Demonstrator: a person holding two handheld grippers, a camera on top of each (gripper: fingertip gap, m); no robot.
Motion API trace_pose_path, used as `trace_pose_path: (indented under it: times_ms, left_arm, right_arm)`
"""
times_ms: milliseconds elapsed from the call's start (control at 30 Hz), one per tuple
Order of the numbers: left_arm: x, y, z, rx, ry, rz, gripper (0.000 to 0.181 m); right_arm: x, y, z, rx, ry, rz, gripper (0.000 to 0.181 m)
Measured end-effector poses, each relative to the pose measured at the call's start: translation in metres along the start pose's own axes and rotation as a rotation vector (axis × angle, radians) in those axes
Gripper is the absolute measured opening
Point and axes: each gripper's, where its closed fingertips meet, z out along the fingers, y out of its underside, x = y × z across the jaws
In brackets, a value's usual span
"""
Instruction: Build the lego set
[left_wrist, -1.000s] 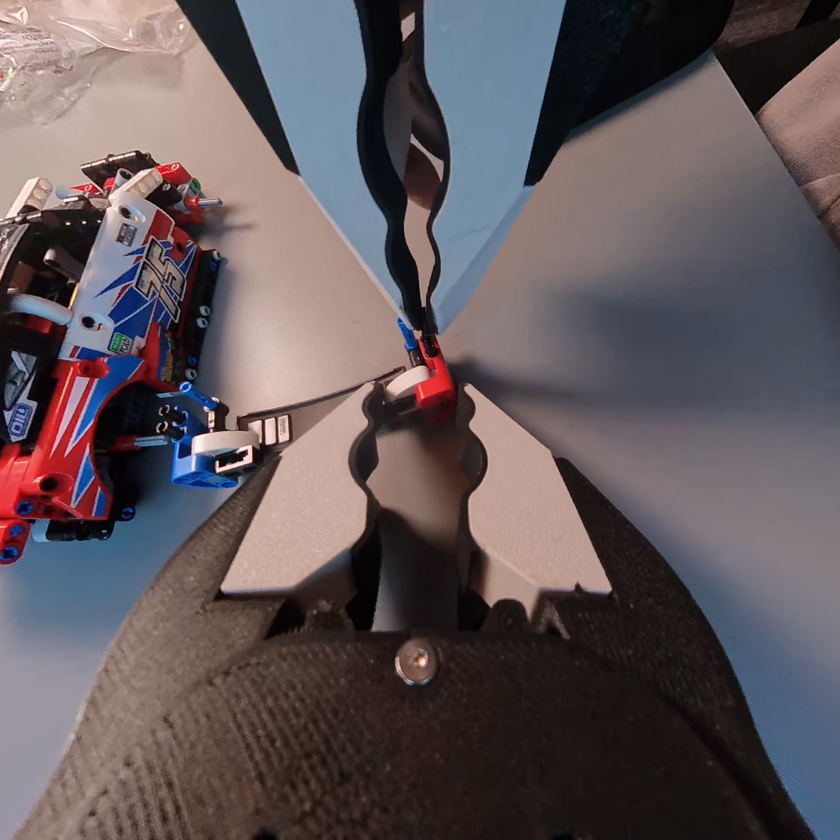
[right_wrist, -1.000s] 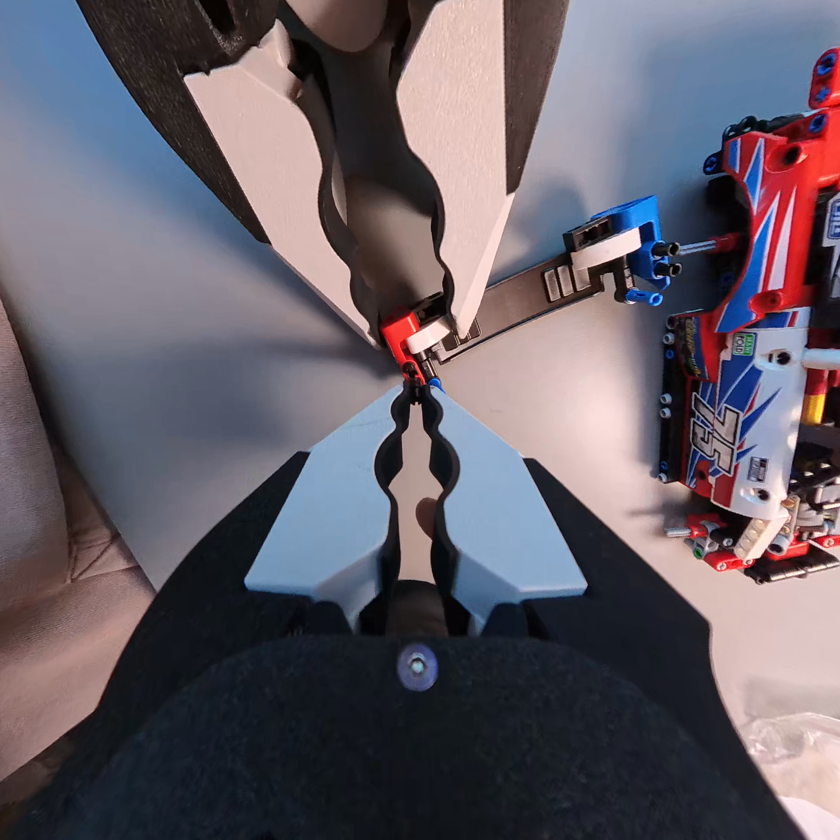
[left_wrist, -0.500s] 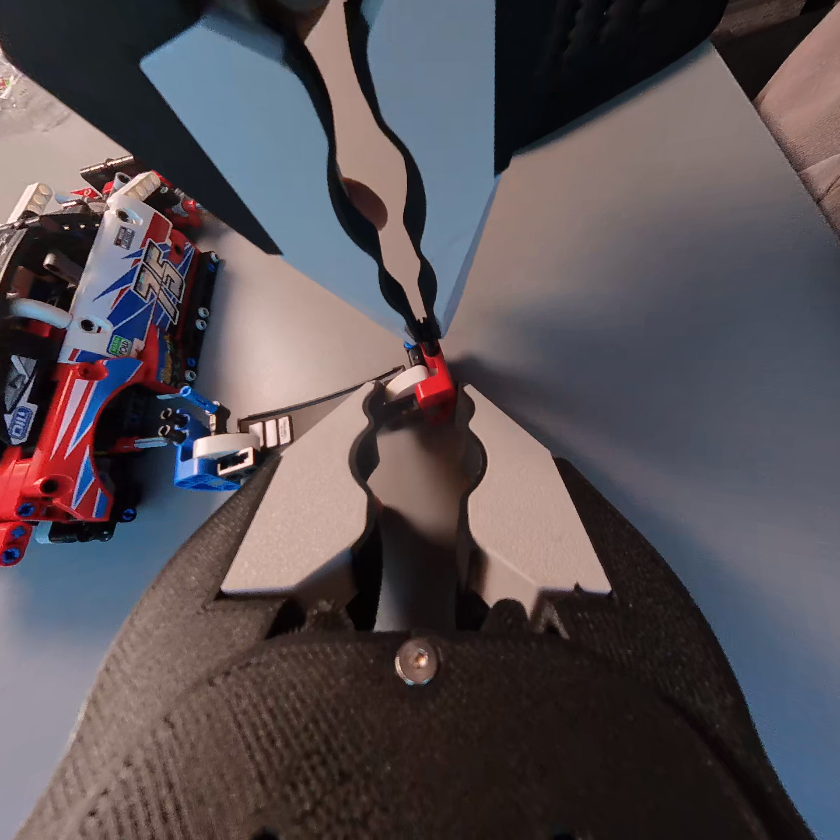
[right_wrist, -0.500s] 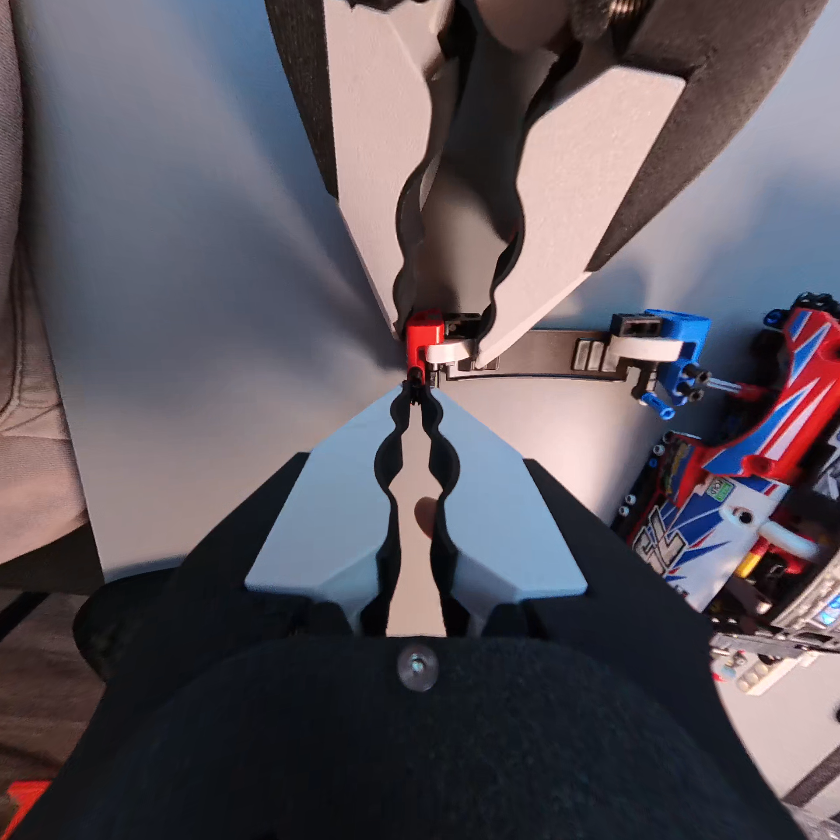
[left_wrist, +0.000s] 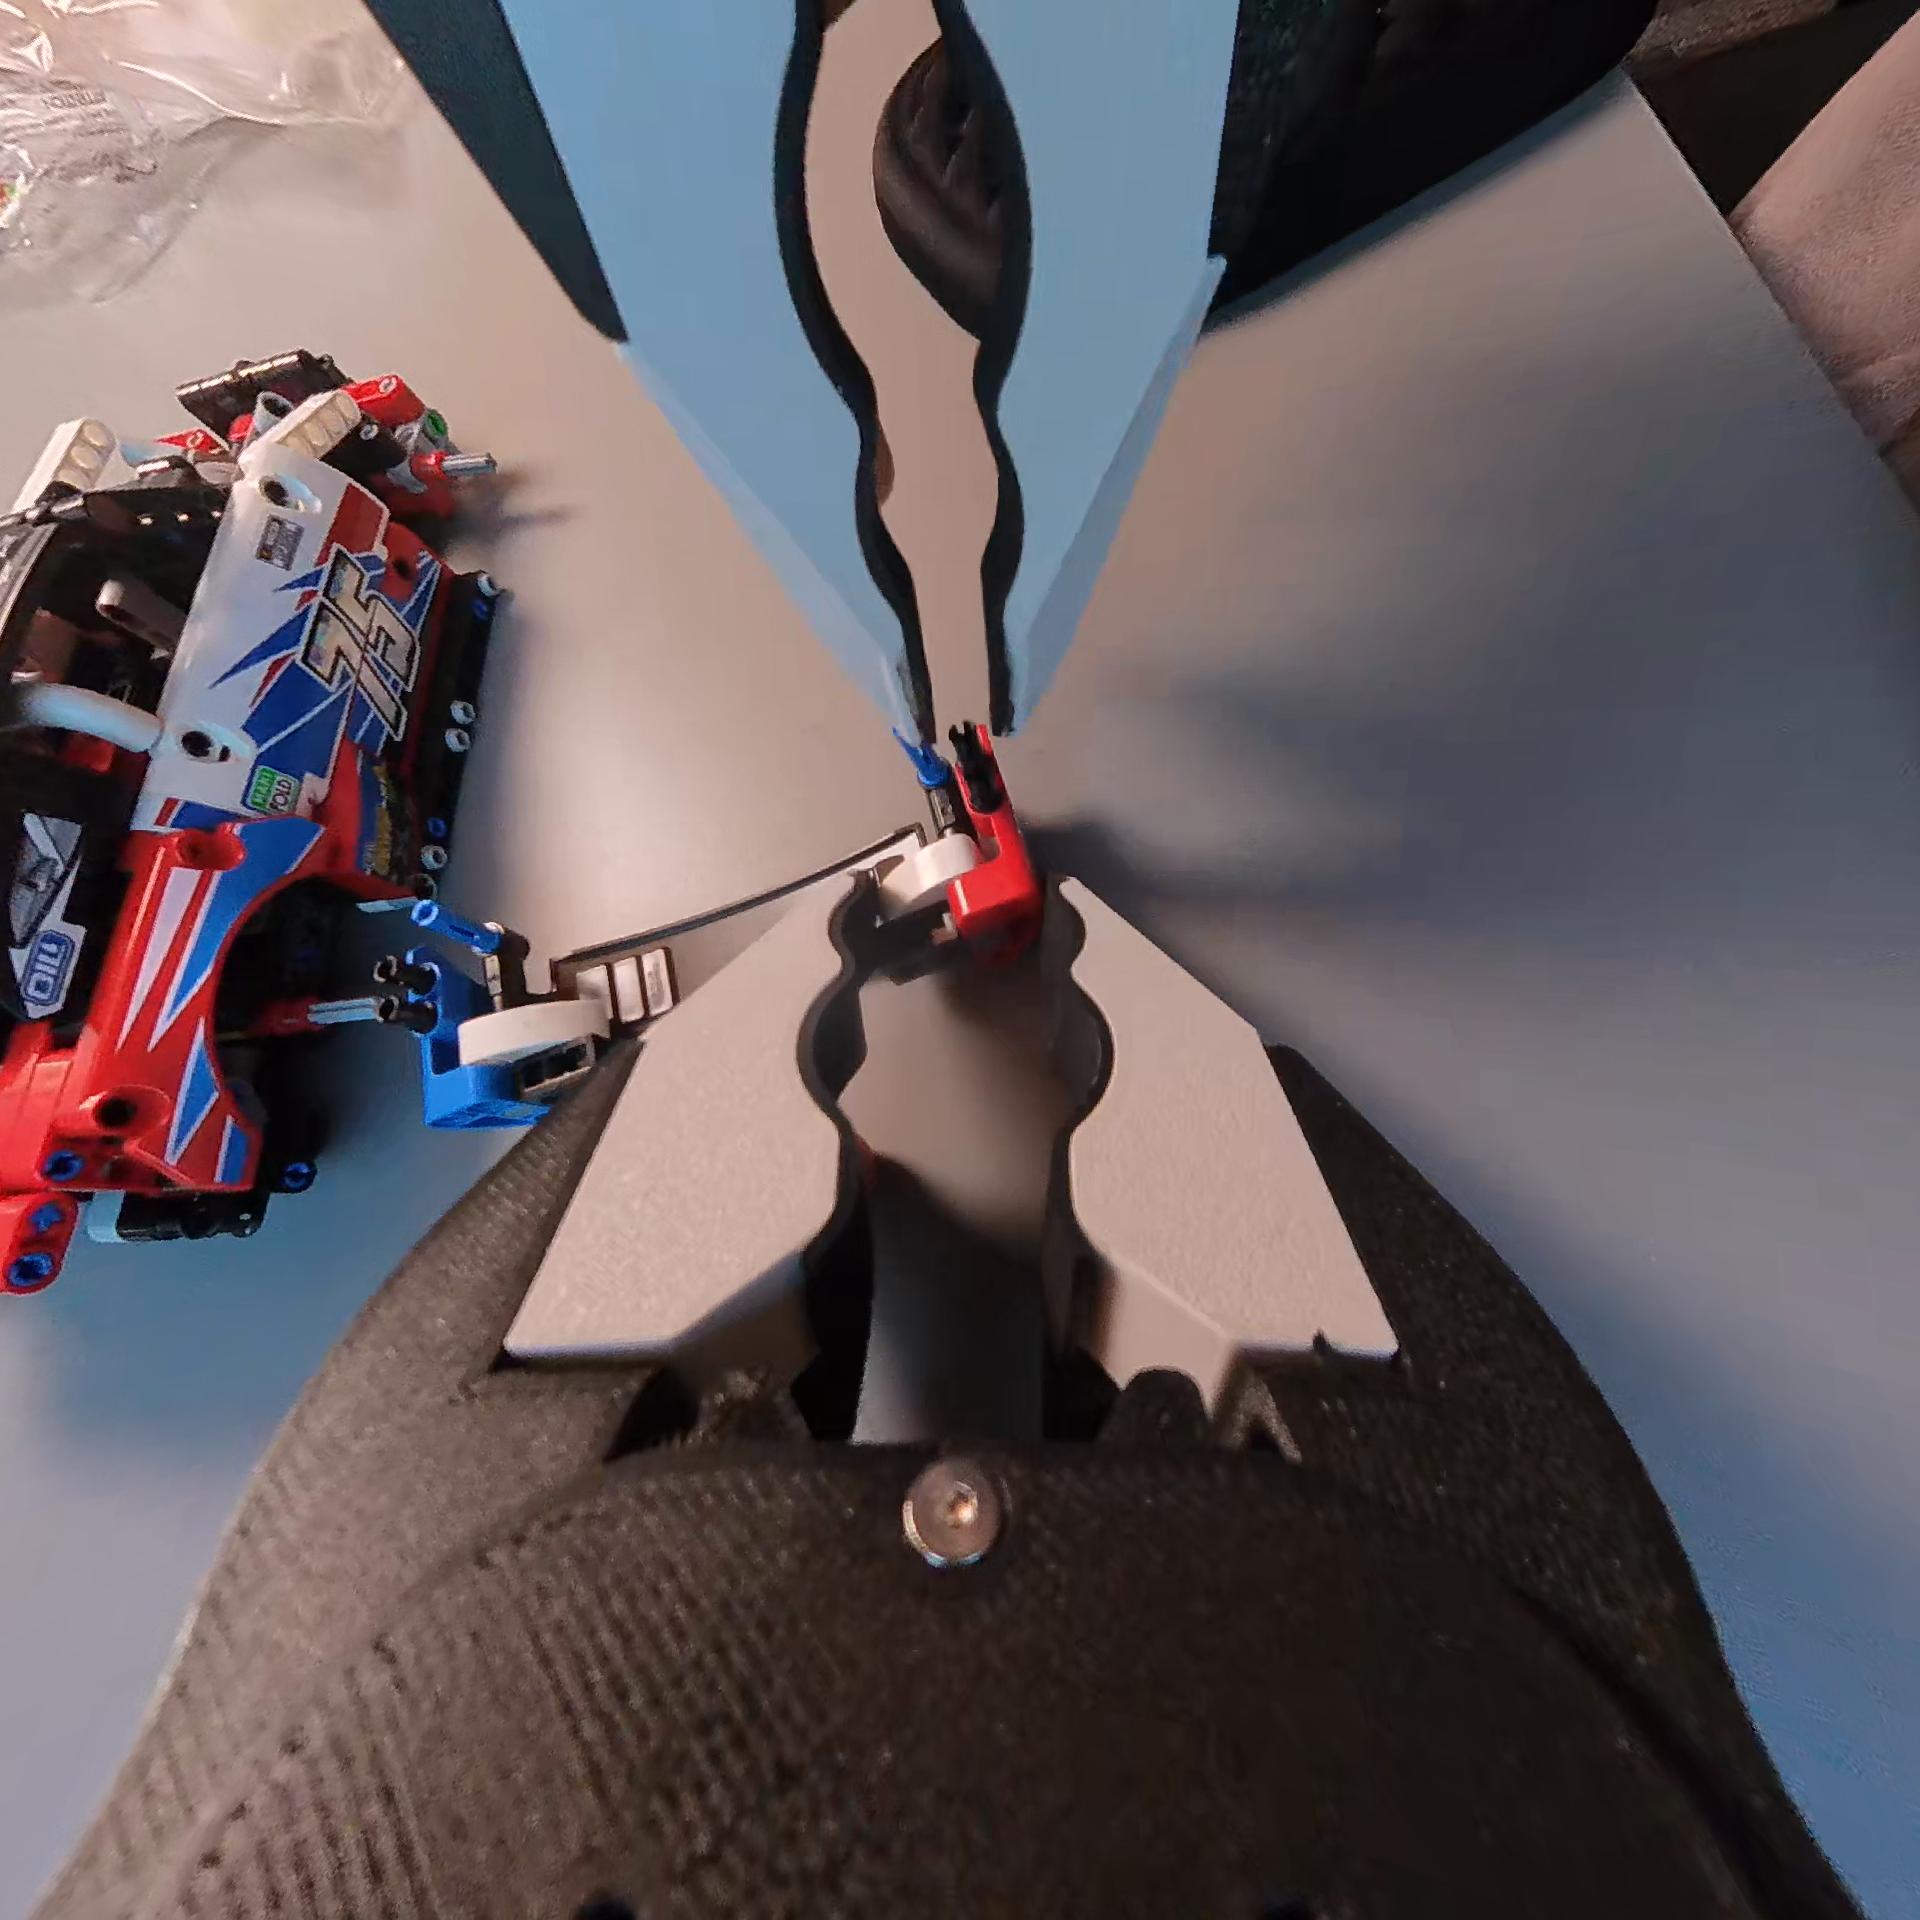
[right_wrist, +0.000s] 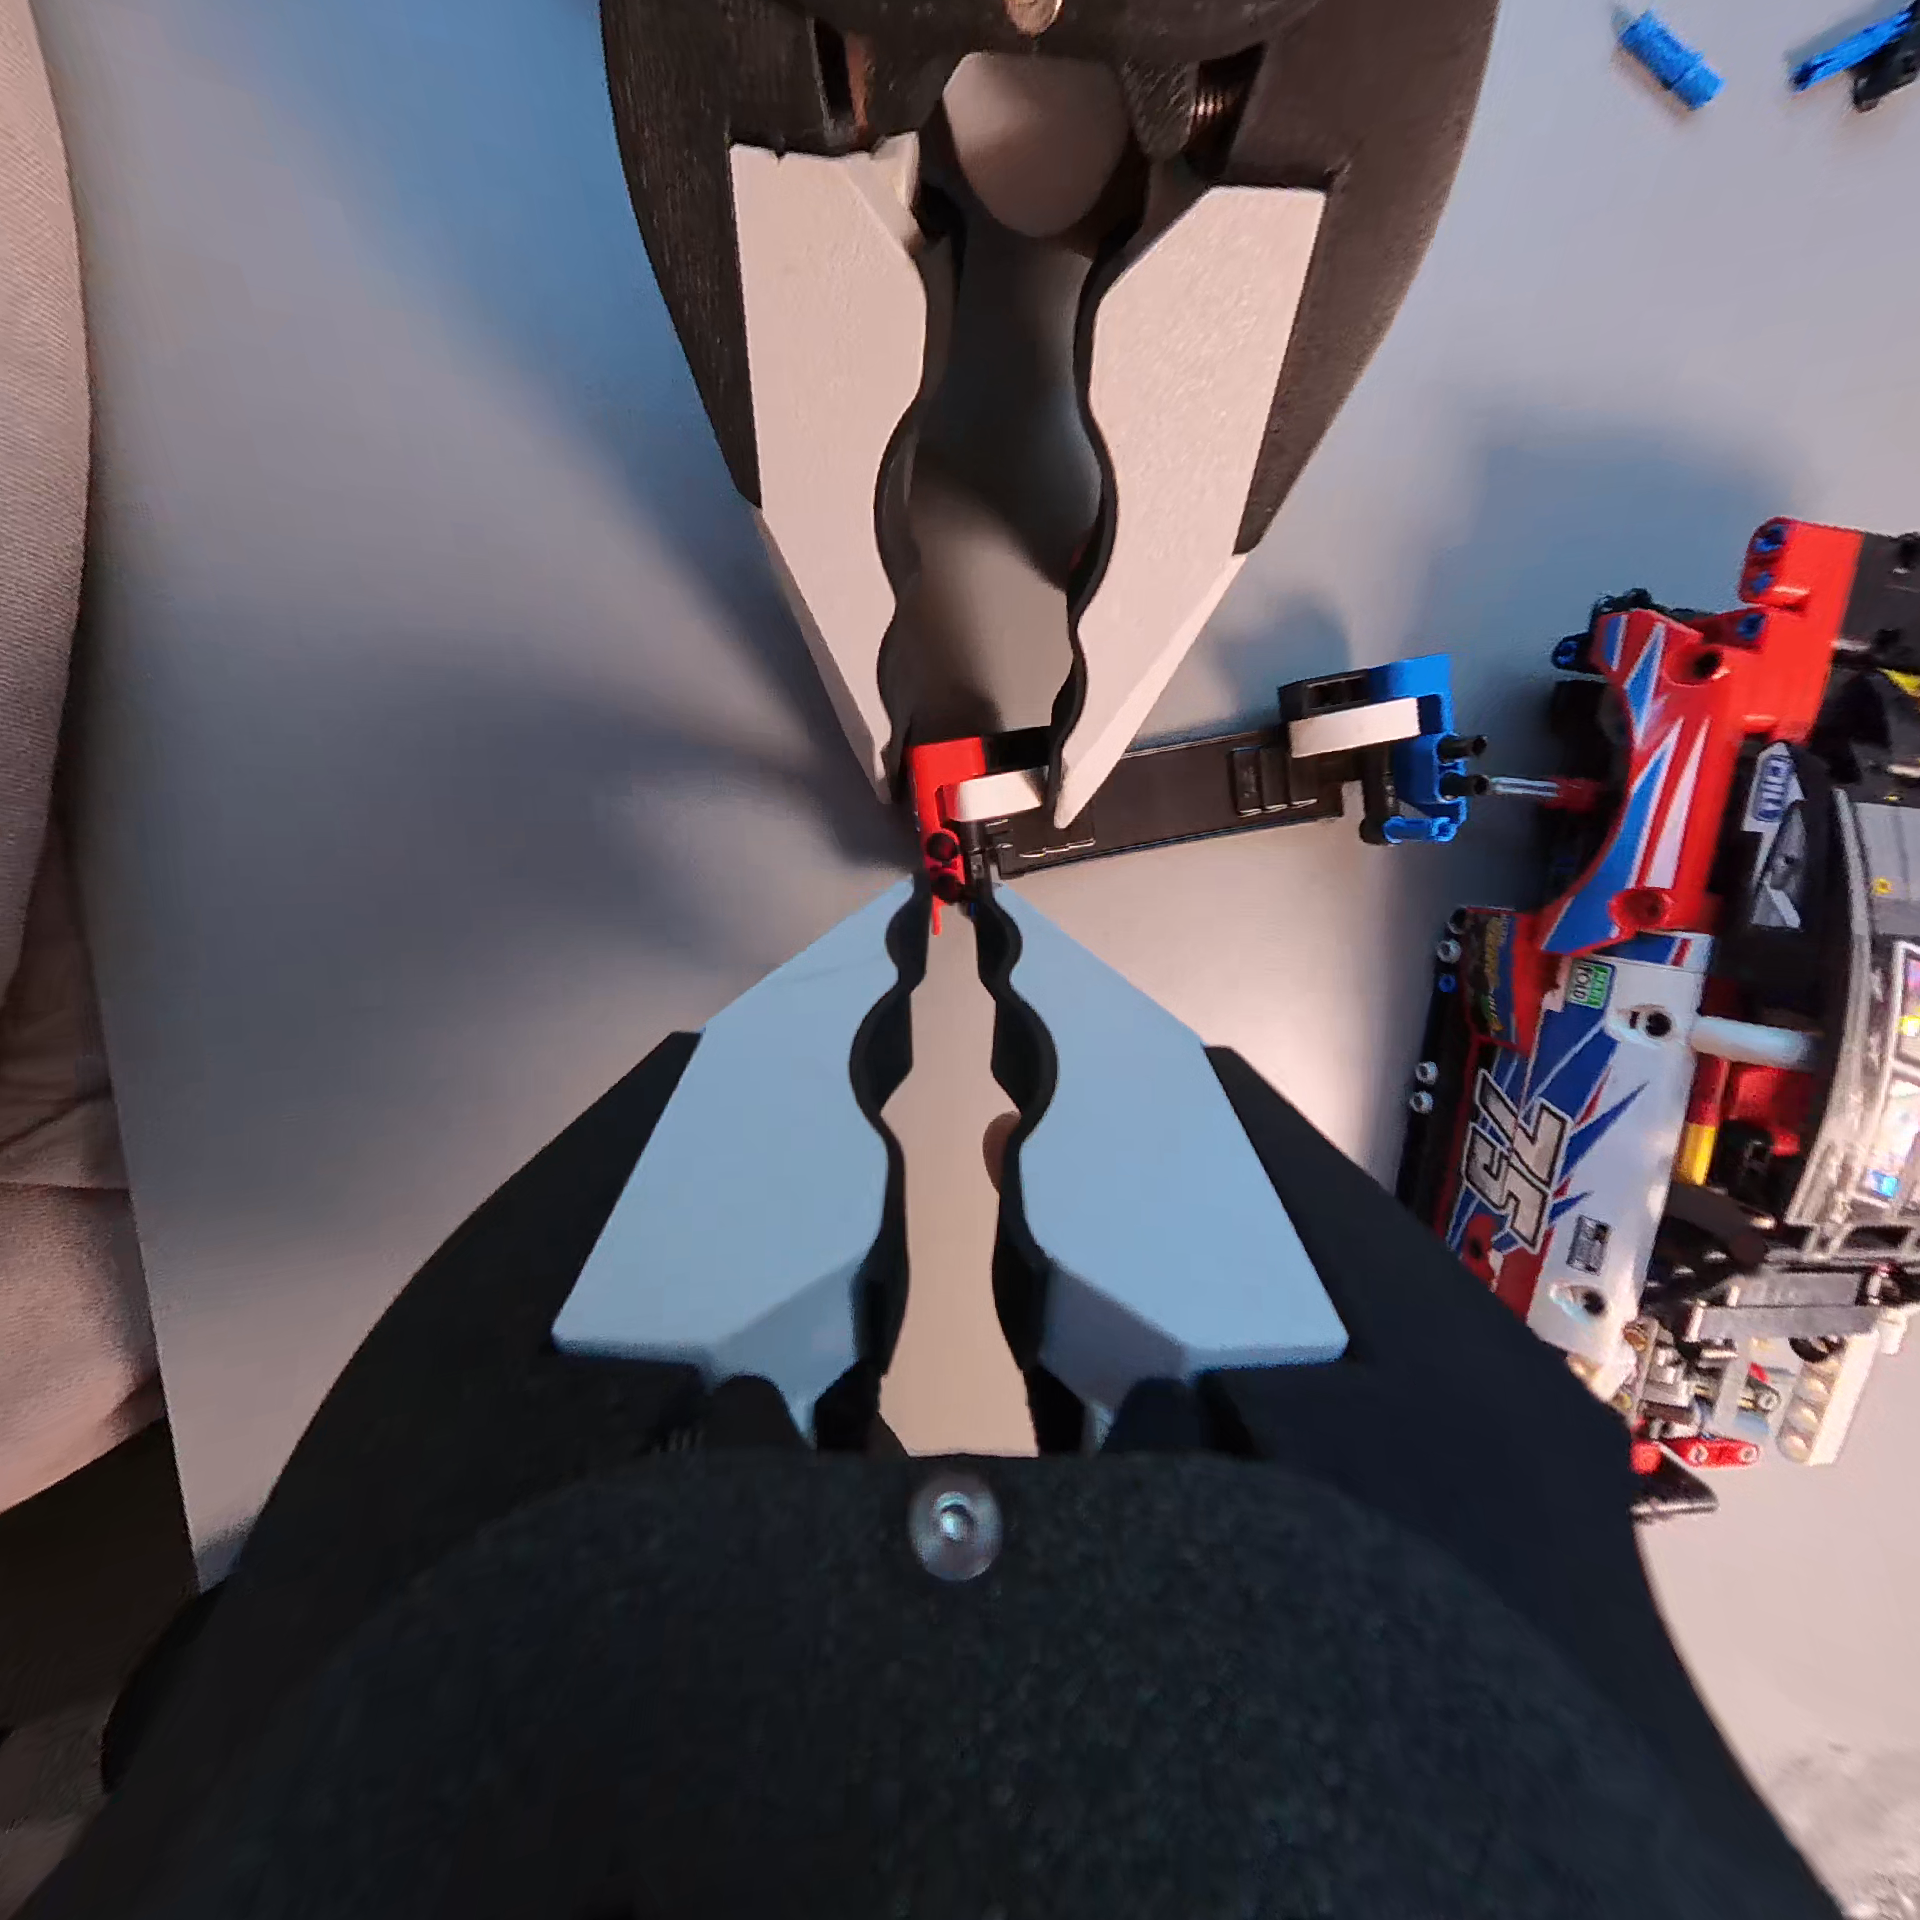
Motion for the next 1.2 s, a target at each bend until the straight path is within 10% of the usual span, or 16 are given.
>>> trace_pose_path:
  times_ms: [667, 833, 1200]
  left_arm:
    - [-0.001, 0.001, -0.002, 0.007, 0.005, 0.018, 0.03]
    - [0.005, 0.001, -0.005, 0.02, 0.045, 0.079, 0.03]
    - [0.012, 0.012, -0.047, 0.02, 0.124, 0.184, 0.029]
  right_arm:
    - [-0.004, -0.001, 0.004, 0.091, 0.011, 0.072, 0.0]
    - [-0.012, -0.023, -0.016, 0.357, -0.039, 0.145, 0.018]
    - [0.04, 0.01, -0.025, 0.452, 0.114, 0.122, 0.027]
